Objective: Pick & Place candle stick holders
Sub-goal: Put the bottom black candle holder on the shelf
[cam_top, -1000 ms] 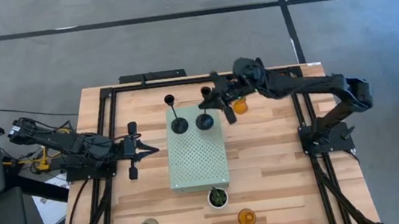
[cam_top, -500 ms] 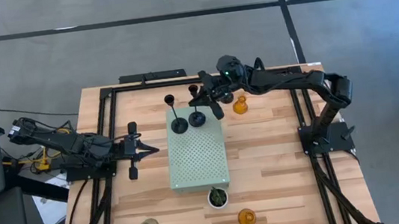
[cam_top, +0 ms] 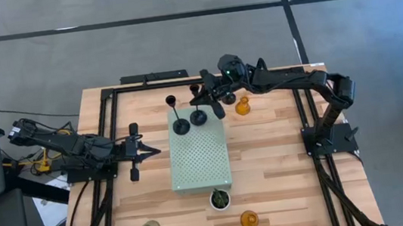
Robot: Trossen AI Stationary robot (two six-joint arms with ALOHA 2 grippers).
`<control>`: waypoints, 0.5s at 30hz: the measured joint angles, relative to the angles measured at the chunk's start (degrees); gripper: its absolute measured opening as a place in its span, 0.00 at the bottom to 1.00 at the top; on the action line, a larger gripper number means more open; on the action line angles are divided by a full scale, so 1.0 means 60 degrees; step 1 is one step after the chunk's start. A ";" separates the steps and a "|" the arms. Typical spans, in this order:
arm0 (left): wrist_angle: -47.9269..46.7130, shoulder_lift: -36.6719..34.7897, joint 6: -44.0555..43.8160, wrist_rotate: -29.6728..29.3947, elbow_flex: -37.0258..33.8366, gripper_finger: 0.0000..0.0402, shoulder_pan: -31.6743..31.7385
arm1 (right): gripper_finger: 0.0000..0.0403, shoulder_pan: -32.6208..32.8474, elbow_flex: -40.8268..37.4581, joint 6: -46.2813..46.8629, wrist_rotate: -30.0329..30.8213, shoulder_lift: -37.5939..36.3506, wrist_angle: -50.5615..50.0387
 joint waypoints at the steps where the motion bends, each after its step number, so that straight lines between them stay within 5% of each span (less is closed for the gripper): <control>1: 0.0000 -0.0001 0.0000 0.0000 0.0000 0.02 -0.0002 | 0.00 -0.0002 0.0010 -0.0088 0.0068 -0.0002 -0.0083; 15: -0.0001 -0.0002 0.0001 -0.0002 0.0000 0.02 -0.0002 | 0.00 0.0023 0.0025 -0.0240 0.0127 -0.0123 -0.0506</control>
